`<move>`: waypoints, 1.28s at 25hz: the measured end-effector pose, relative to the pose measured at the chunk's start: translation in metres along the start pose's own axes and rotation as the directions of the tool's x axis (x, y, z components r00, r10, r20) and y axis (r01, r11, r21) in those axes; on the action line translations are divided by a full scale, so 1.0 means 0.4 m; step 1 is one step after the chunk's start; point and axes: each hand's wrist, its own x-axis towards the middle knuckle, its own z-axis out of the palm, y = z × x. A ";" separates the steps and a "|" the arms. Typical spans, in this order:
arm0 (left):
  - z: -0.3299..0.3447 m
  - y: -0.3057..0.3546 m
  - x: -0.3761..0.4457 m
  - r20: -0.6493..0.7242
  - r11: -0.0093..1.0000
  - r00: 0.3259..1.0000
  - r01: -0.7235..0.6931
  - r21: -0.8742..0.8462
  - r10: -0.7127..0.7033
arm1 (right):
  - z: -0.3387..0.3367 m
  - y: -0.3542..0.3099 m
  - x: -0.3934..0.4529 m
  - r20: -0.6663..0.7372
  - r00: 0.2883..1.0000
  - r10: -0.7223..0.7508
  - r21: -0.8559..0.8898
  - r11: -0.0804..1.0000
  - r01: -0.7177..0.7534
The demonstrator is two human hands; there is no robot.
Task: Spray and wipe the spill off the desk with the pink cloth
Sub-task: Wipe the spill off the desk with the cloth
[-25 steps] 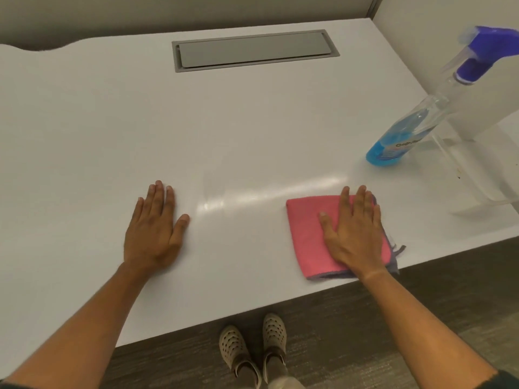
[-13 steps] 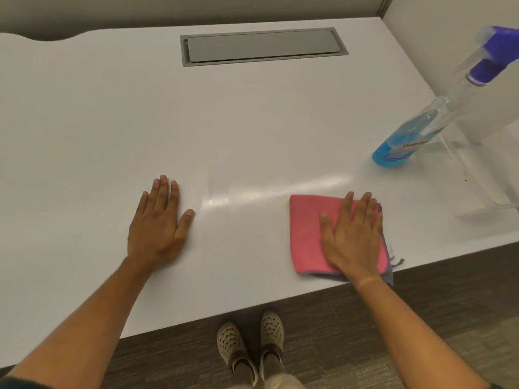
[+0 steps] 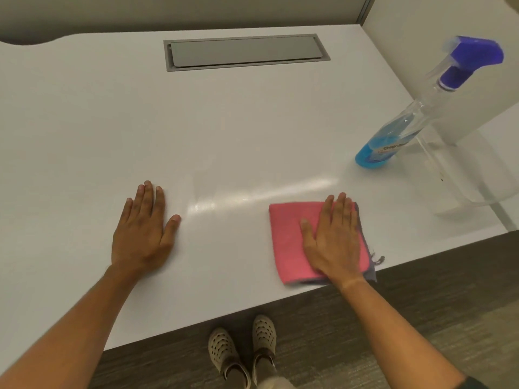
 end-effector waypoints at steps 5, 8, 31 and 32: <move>-0.001 -0.005 0.000 0.012 1.000 1.000 -0.012 0.001 0.011 | -0.002 -0.038 -0.005 0.055 0.963 -0.263 0.009 0.965 0.263; -0.002 -0.004 -0.001 0.003 1.000 1.000 -0.003 -0.010 0.003 | -0.003 0.056 -0.091 0.059 0.978 -0.202 -0.032 0.978 0.204; 0.001 -0.005 0.004 -0.015 1.000 1.000 -0.007 0.003 0.007 | -0.017 -0.071 0.110 -0.044 0.996 0.080 0.049 0.996 -0.077; 0.000 -0.005 0.005 -0.017 1.000 1.000 -0.006 -0.001 0.006 | -0.019 -0.087 0.158 -0.048 0.993 0.109 0.055 0.993 -0.106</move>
